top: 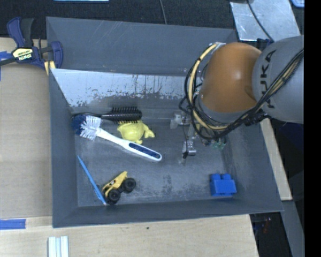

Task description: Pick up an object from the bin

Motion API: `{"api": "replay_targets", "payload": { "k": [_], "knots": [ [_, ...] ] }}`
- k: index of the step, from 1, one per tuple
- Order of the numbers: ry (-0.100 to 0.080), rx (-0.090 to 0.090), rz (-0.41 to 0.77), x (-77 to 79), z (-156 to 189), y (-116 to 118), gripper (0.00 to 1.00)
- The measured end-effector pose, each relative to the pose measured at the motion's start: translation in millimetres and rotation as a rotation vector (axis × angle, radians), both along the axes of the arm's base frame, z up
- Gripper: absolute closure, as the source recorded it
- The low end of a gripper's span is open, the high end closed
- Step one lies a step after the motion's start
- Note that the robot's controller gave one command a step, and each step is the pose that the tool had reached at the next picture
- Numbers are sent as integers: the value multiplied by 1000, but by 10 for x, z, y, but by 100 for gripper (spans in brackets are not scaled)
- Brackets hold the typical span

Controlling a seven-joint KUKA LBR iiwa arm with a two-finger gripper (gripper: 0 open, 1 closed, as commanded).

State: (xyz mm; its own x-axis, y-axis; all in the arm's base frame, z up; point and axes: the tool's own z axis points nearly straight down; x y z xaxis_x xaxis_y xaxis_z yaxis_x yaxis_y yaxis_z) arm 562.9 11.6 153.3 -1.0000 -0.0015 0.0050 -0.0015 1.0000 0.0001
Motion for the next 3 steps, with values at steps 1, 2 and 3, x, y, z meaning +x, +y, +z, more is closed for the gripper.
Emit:
{"api": "replay_targets", "payload": {
  "k": [1,2,3],
  "knots": [
    [-9,0,0,20,46,1,0],
    [-11,0,103,428,-118,708,0],
    [-10,2,127,537,-132,1172,0]
  ]
}}
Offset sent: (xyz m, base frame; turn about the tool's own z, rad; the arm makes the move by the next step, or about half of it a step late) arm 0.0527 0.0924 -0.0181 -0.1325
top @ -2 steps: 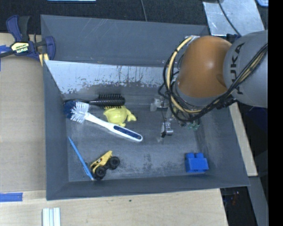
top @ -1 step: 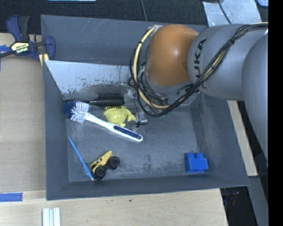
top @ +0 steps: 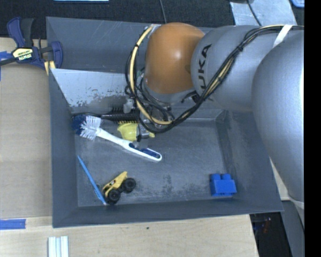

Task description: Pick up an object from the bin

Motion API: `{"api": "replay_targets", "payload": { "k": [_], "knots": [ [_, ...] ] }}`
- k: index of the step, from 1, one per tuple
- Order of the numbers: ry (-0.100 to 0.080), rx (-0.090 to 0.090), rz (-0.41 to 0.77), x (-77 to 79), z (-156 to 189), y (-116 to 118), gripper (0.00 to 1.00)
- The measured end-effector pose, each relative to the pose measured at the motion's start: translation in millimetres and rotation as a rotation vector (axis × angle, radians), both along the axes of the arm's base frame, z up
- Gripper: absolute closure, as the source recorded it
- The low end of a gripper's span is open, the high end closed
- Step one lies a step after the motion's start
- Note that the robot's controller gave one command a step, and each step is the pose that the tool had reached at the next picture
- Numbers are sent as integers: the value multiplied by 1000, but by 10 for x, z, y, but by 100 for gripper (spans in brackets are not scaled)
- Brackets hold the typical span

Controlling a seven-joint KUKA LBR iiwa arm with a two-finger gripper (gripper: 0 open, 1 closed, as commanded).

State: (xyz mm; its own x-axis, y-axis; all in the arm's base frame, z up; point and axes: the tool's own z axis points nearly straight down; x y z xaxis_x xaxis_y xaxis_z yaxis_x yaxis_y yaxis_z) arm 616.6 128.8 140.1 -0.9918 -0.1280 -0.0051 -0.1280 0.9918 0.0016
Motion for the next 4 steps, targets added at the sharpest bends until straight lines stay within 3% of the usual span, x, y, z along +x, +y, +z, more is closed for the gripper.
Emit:
{"api": "replay_targets", "payload": {
  "k": [1,2,3,4],
  "knots": [
    [-7,2,-68,25,-64,668,0],
    [-3,-1,-98,-94,-727,877,0],
    [-14,7,-133,30,-699,768,100],
    [-14,7,-133,29,-698,768,100]
  ]
}}
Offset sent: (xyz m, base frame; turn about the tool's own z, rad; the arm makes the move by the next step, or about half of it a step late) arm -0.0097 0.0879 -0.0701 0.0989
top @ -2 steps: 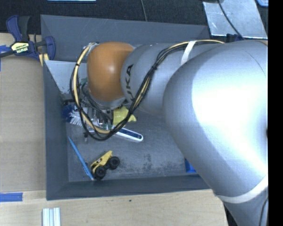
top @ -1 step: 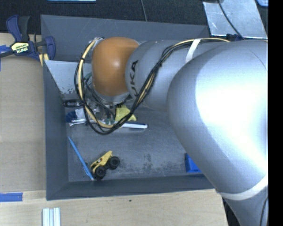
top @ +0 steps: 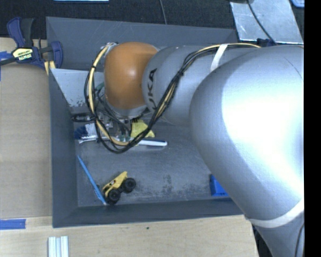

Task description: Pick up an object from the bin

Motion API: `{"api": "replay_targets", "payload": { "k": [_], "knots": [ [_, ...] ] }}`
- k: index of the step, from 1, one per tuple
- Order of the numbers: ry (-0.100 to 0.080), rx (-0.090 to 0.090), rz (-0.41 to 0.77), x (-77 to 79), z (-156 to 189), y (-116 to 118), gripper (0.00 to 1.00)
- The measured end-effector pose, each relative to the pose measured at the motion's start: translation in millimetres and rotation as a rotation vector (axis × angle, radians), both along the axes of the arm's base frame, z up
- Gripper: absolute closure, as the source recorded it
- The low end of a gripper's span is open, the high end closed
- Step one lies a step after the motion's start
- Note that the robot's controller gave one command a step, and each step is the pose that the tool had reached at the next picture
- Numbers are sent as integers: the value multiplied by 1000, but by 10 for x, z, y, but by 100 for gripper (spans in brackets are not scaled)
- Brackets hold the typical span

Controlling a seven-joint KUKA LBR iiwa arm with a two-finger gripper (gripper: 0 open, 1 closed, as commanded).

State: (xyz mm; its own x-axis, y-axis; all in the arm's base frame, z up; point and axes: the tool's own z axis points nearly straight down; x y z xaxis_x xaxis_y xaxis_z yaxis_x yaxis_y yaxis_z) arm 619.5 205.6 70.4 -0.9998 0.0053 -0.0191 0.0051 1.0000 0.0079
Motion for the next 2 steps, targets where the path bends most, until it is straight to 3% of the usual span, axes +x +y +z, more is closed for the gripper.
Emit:
{"api": "replay_targets", "payload": {
  "k": [2],
  "knots": [
    [7,-2,0,-21,596,-11,100]
  ]
}}
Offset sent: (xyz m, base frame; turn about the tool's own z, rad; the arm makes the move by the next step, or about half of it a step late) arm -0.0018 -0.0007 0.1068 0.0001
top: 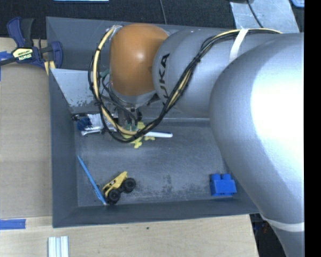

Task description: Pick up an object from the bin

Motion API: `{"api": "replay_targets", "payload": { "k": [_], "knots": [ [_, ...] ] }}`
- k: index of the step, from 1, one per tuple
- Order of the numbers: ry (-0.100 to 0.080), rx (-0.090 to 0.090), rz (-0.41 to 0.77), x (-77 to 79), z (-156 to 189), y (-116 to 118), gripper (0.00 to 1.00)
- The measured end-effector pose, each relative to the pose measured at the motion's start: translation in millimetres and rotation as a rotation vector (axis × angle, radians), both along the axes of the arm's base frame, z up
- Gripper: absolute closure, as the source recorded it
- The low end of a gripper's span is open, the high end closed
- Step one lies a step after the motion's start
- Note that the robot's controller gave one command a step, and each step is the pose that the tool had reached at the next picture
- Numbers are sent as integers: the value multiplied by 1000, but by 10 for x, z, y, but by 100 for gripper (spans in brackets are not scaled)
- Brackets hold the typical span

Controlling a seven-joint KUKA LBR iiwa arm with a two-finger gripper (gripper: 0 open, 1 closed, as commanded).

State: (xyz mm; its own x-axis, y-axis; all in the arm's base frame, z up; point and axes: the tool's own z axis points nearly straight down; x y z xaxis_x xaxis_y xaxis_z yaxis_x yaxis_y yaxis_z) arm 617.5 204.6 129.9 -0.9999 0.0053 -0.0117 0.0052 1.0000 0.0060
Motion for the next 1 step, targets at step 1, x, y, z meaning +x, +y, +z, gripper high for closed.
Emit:
{"api": "replay_targets", "payload": {
  "k": [1],
  "knots": [
    [-7,2,0,18,365,3,100]
  ]
}}
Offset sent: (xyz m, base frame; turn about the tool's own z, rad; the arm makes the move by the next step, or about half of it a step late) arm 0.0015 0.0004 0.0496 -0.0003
